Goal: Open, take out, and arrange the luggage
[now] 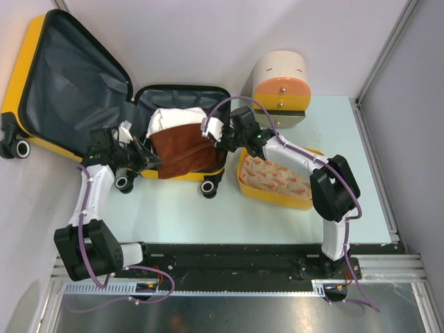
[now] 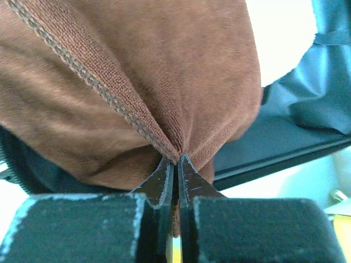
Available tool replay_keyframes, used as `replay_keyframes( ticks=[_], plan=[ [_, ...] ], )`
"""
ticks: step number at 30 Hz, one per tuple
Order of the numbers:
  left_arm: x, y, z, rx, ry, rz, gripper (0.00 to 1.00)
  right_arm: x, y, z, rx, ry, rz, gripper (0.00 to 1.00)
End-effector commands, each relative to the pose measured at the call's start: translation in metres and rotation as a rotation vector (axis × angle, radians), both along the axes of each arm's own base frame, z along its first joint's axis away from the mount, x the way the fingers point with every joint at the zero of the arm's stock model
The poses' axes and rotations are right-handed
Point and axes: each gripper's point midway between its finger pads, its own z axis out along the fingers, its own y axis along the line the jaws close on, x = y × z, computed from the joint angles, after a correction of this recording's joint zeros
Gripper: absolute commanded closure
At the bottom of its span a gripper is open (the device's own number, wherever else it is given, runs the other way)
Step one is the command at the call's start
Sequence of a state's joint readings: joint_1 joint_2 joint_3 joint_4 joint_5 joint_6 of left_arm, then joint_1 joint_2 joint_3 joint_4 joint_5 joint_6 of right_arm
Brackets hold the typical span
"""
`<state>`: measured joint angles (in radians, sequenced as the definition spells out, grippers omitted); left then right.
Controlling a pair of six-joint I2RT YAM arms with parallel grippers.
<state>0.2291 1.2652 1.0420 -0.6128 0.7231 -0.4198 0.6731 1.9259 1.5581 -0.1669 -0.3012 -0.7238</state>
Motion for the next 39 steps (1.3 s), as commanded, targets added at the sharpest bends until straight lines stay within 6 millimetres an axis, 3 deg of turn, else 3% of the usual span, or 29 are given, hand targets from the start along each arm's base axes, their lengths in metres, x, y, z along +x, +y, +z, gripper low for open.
replay_keyframes(
  ticks=[1, 4, 7, 8, 10, 11, 14, 15, 18, 23, 28, 36, 39],
  plan=[
    [-0.009, 0.012, -0.025, 0.101, -0.005, -0.006, 1.00, -0.026, 0.010, -0.013, -0.041, 0.039, 0.101, 1.00],
    [-0.012, 0.014, -0.040, 0.131, 0.014, -0.033, 0.99, -0.034, 0.012, -0.028, -0.079, 0.059, 0.133, 1.00],
    [-0.013, 0.017, -0.043, 0.159, -0.004, -0.052, 0.88, -0.037, 0.011, -0.031, -0.095, 0.063, 0.153, 1.00],
    [-0.014, 0.017, -0.041, 0.156, -0.010, -0.055, 0.78, -0.037, 0.010, -0.031, -0.098, 0.064, 0.152, 1.00],
    [-0.010, 0.017, -0.030, 0.159, -0.052, -0.069, 0.67, -0.037, 0.008, -0.030, -0.104, 0.062, 0.153, 1.00],
    [-0.007, 0.020, -0.026, 0.166, -0.063, -0.063, 0.46, -0.037, 0.007, -0.030, -0.108, 0.063, 0.157, 1.00],
    [0.000, 0.026, -0.017, 0.209, -0.092, -0.047, 0.21, -0.038, 0.005, -0.028, -0.107, 0.063, 0.162, 1.00],
    [0.003, 0.030, -0.015, 0.233, -0.102, -0.037, 0.18, -0.038, 0.004, -0.028, -0.107, 0.066, 0.161, 1.00],
    [0.006, 0.034, -0.021, 0.243, -0.086, -0.036, 0.17, -0.037, 0.004, -0.026, -0.103, 0.064, 0.162, 1.00],
    [0.007, 0.017, -0.029, 0.139, -0.080, -0.110, 0.18, -0.037, 0.005, -0.027, -0.101, 0.066, 0.163, 1.00],
    [0.006, 0.016, -0.045, 0.114, -0.039, -0.091, 0.21, -0.036, 0.007, -0.024, -0.091, 0.067, 0.158, 1.00],
    [0.007, -0.009, -0.049, 0.050, -0.037, -0.141, 0.29, -0.035, 0.013, -0.021, -0.081, 0.067, 0.159, 1.00],
    [0.012, -0.010, -0.045, 0.047, -0.056, -0.137, 0.38, -0.035, 0.011, -0.021, -0.082, 0.067, 0.156, 0.99]
  ],
)
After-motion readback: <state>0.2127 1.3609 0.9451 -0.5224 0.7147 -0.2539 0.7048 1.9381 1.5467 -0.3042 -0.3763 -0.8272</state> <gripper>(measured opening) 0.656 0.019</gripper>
